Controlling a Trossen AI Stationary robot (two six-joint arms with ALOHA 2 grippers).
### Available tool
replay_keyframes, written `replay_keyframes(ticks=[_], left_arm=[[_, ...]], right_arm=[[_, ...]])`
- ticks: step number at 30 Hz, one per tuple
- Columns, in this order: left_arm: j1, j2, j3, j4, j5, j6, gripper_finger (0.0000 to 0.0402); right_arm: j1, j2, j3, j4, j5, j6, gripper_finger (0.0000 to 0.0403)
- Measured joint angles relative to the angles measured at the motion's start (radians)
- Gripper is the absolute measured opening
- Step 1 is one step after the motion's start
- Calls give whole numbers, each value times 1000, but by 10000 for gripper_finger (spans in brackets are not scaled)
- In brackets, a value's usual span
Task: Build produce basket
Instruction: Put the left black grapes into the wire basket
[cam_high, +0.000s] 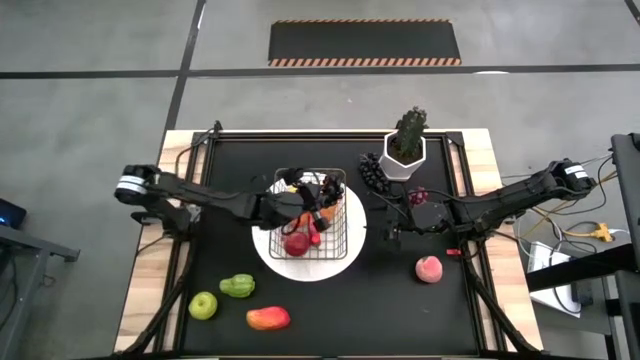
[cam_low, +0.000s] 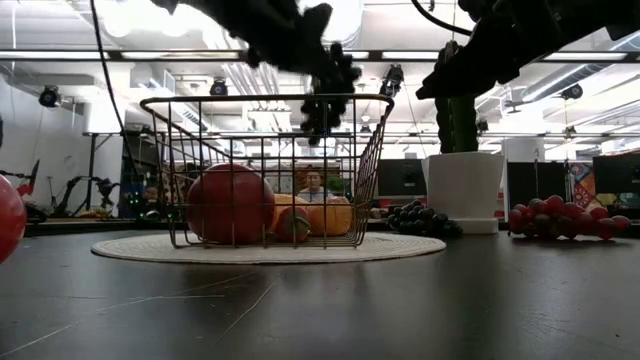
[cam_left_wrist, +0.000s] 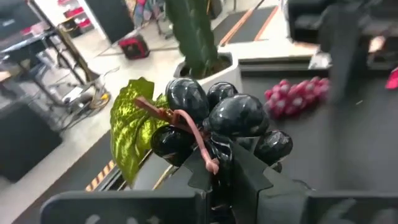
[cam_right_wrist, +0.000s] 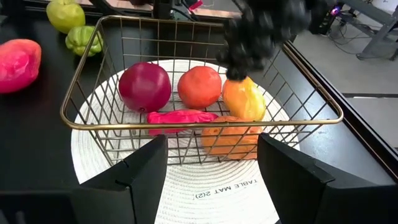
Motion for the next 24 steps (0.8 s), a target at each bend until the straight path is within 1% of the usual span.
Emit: replay_keyframes(ticks=[7,10,14,18,21,24], left_arm=[[60,83,-2,18,-4,-53,13],[77,101,-4,18,-4,-57,13],[97,118,-4,25,-4,-104,13],[109,141,-5,18,0,-106,14],[110,151,-5,24,11,-107,26],[111,159,-4,20,15,-107,53]], right_arm=[[0,0,0,1,0,15,231],[0,0,0,0,0,15,231],[0,0,0,0,0,21,231],[0,0,0,1,0,25,231],[0,0,0,2,0,26,231],[0,0,0,2,0,34,231]])
